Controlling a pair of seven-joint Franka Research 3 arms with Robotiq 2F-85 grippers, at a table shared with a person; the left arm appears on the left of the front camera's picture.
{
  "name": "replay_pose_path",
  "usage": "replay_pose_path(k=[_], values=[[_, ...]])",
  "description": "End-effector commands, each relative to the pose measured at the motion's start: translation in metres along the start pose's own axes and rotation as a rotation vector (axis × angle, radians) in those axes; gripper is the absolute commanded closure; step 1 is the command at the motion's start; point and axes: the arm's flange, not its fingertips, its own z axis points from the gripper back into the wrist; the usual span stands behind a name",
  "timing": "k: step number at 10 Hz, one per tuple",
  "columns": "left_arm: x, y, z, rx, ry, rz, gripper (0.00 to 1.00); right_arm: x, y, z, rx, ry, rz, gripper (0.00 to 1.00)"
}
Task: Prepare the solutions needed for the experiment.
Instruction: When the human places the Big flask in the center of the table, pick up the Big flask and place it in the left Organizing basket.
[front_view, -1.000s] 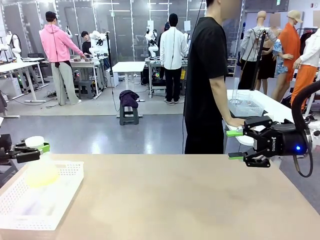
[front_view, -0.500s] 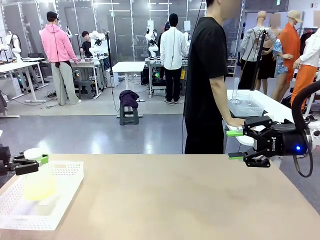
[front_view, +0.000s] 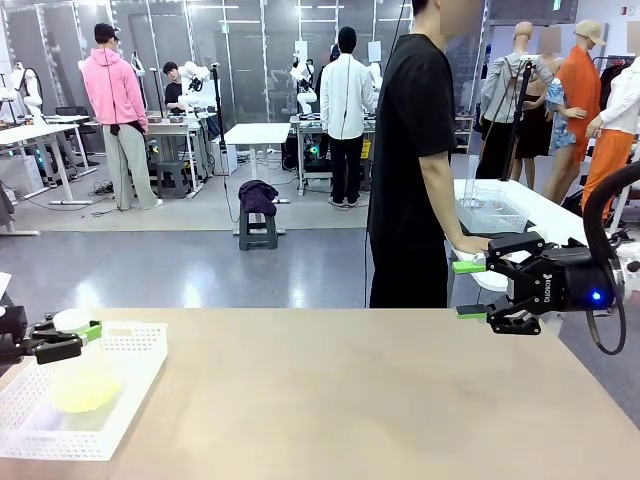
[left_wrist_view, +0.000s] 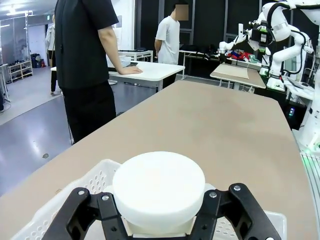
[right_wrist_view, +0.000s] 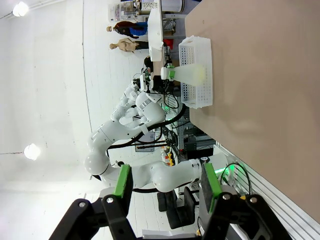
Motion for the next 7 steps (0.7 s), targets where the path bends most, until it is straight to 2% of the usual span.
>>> replay_pose_path(k=[1,5,6,7], values=[[-0.009,-0.003,-0.002,0.016,-0.045,-0.015,0.94,0.001,0.002,-0.001,0.012,-0.002,0.000,0.30],[-0.016,-0.013,-0.005,0.037,-0.027,-0.035,0.94,0.001,0.002,-0.001,0.012,-0.002,0.000,0.30],[-0.017,-0.015,-0.004,0.036,-0.027,-0.029,0.67,0.001,0.002,-0.001,0.012,-0.002,0.000,0.30],[-0.017,-0.018,-0.003,0.020,-0.027,-0.031,0.56,0.001,0.002,-0.001,0.012,-0.002,0.000,0.30]])
